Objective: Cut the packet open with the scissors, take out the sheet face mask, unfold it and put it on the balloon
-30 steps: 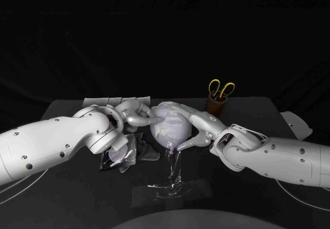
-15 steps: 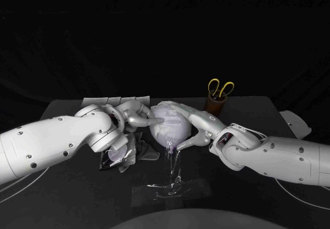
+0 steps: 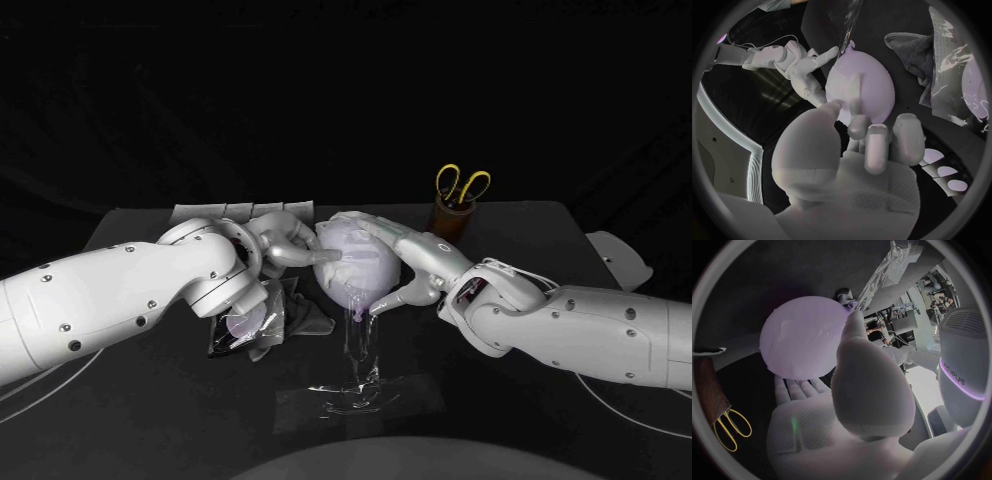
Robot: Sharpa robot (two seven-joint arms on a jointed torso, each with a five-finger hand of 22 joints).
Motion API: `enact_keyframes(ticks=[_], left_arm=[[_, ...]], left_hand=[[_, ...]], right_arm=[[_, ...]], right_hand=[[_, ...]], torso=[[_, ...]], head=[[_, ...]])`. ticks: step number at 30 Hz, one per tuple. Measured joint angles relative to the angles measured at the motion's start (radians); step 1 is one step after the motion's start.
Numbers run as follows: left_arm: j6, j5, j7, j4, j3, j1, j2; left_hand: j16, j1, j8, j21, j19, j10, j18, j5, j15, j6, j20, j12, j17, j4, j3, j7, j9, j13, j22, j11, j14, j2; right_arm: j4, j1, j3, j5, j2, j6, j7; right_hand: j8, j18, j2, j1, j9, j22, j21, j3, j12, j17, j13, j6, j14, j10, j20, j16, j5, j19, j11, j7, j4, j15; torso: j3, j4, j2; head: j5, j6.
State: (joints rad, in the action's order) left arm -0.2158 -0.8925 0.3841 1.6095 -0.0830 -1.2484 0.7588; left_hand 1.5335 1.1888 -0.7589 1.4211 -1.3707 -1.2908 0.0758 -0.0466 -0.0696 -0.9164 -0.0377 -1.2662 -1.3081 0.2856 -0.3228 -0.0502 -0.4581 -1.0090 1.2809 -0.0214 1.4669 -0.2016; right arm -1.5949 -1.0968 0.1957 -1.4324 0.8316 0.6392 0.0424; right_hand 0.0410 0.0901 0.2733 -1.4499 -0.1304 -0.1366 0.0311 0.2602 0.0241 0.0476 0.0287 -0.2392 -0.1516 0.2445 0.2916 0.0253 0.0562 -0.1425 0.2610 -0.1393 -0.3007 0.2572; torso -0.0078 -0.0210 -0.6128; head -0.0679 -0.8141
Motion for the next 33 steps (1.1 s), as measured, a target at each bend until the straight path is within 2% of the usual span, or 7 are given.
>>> enact_keyframes(ticks=[12, 19, 23, 26, 29, 31, 33], left_arm=[[0.013, -0.01, 0.018, -0.006, 0.0, -0.001, -0.004], [0.017, -0.012, 0.024, -0.008, 0.0, -0.001, -0.004], [0.018, -0.01, 0.025, -0.009, 0.001, -0.001, -0.004], [0.018, -0.006, 0.025, -0.009, 0.001, -0.001, -0.003], [0.019, 0.002, 0.025, -0.009, 0.001, -0.001, -0.001], [0.02, 0.008, 0.024, -0.009, 0.001, -0.001, 0.0], [0.021, 0.017, 0.023, -0.008, 0.001, -0.001, 0.001]], left_hand=[[0.003, 0.055, -0.001, 0.0, -0.004, 0.001, 0.0, 0.0, 0.0, 0.0, 0.004, 0.008, 0.0, 0.001, 0.007, 0.0, 0.002, 0.023, 0.001, 0.0, 0.0, 0.011], [0.003, 0.114, 0.014, 0.0, -0.004, 0.028, 0.0, 0.0, 0.0, 0.007, 0.004, 0.035, 0.0, -0.005, -0.016, 0.0, 0.013, 0.056, -0.004, 0.002, 0.0, 0.038], [0.003, 0.177, 0.038, 0.0, 0.0, 0.055, 0.0, 0.0, 0.0, 0.02, 0.0, 0.065, 0.0, -0.017, -0.067, -0.002, 0.025, 0.094, -0.012, 0.004, 0.0, 0.053], [0.003, 0.203, 0.051, -0.001, 0.0, 0.056, 0.0, 0.001, 0.0, 0.021, 0.0, 0.074, 0.0, -0.025, -0.104, -0.003, 0.032, 0.104, -0.013, 0.006, 0.0, 0.053], [0.003, 0.232, 0.07, -0.005, 0.003, 0.062, 0.0, 0.003, 0.001, 0.026, -0.003, 0.087, 0.0, -0.04, -0.186, -0.007, 0.042, 0.113, -0.015, 0.011, -0.001, 0.043], [0.003, 0.24, 0.072, -0.005, 0.004, 0.062, 0.0, 0.0, 0.001, 0.027, -0.004, 0.088, 0.0, -0.047, -0.213, -0.008, 0.043, 0.118, -0.016, 0.011, -0.001, 0.036], [0.003, 0.252, 0.078, -0.005, 0.006, 0.065, 0.0, 0.0, 0.001, 0.042, -0.006, 0.102, 0.0, -0.07, -0.281, -0.02, 0.042, 0.125, -0.017, 0.014, -0.001, 0.025]], right_arm=[[0.001, 0.0, 0.0, 0.001, -0.002, -0.001, 0.0], [0.002, 0.0, 0.0, 0.001, -0.003, -0.001, 0.0], [0.002, 0.0, 0.0, 0.001, -0.003, -0.001, -0.001], [0.002, 0.0, 0.0, 0.002, -0.003, -0.002, -0.001], [0.003, 0.0, 0.0, 0.002, -0.003, -0.002, -0.001], [0.003, 0.0, 0.0, 0.002, -0.003, -0.002, -0.001], [0.003, 0.0, 0.0, 0.002, -0.003, -0.003, -0.001]], right_hand=[[0.0, 0.0, 0.0, 0.0, 0.0, 0.0, 0.0, 0.0, 0.002, 0.0, 0.001, 0.0, 0.0, 0.0, 0.0, 0.0, 0.0, 0.0, 0.0, 0.0, 0.0, 0.0], [0.0, 0.0, 0.0, 0.0, -0.001, 0.0, 0.0, 0.0, 0.002, 0.0, 0.001, 0.0, 0.0, 0.0, 0.0, 0.0, 0.0, 0.0, 0.0, 0.0, 0.0, 0.0], [0.0, 0.0, 0.0, 0.0, -0.001, 0.0, 0.0, 0.0, 0.002, 0.0, 0.001, 0.0, 0.0, 0.0, 0.0, 0.0, 0.0, 0.0, 0.0, 0.0, 0.0, 0.0], [0.0, 0.0, 0.0, 0.0, -0.001, 0.0, 0.0, 0.0, 0.002, 0.0, 0.001, 0.0, 0.0, 0.0, 0.0, 0.0, 0.0, 0.0, 0.0, 0.0, 0.0, 0.0], [0.0, -0.001, 0.0, 0.0, -0.001, 0.0, 0.0, 0.0, 0.002, 0.0, 0.0, 0.0, 0.0, 0.002, 0.0, 0.0, 0.0, 0.0, 0.002, 0.0, 0.0, 0.0], [0.0, -0.006, 0.0, 0.0, -0.001, 0.0, 0.0, 0.0, 0.002, 0.0, 0.001, 0.0, 0.0, 0.004, 0.0, 0.0, 0.0, 0.0, 0.004, 0.0, 0.0, 0.0], [0.0, -0.006, 0.0, 0.0, -0.001, 0.0, 0.0, 0.0, 0.002, 0.0, 0.001, 0.0, 0.0, 0.004, 0.0, 0.0, 0.0, 0.0, 0.004, 0.0, 0.0, 0.0]], torso=[[-0.0001, 0.0003, 0.0], [-0.0001, 0.0002, 0.0], [0.0, 0.0003, 0.0], [0.0, 0.0003, 0.0], [0.0001, 0.0003, 0.0], [0.0001, 0.0003, 0.0], [0.0001, 0.0003, 0.0]], head=[[-0.002, 0.001], [-0.006, 0.001], [-0.008, 0.002], [-0.008, 0.001], [-0.007, 0.0], [-0.006, 0.0], [-0.006, 0.0]])
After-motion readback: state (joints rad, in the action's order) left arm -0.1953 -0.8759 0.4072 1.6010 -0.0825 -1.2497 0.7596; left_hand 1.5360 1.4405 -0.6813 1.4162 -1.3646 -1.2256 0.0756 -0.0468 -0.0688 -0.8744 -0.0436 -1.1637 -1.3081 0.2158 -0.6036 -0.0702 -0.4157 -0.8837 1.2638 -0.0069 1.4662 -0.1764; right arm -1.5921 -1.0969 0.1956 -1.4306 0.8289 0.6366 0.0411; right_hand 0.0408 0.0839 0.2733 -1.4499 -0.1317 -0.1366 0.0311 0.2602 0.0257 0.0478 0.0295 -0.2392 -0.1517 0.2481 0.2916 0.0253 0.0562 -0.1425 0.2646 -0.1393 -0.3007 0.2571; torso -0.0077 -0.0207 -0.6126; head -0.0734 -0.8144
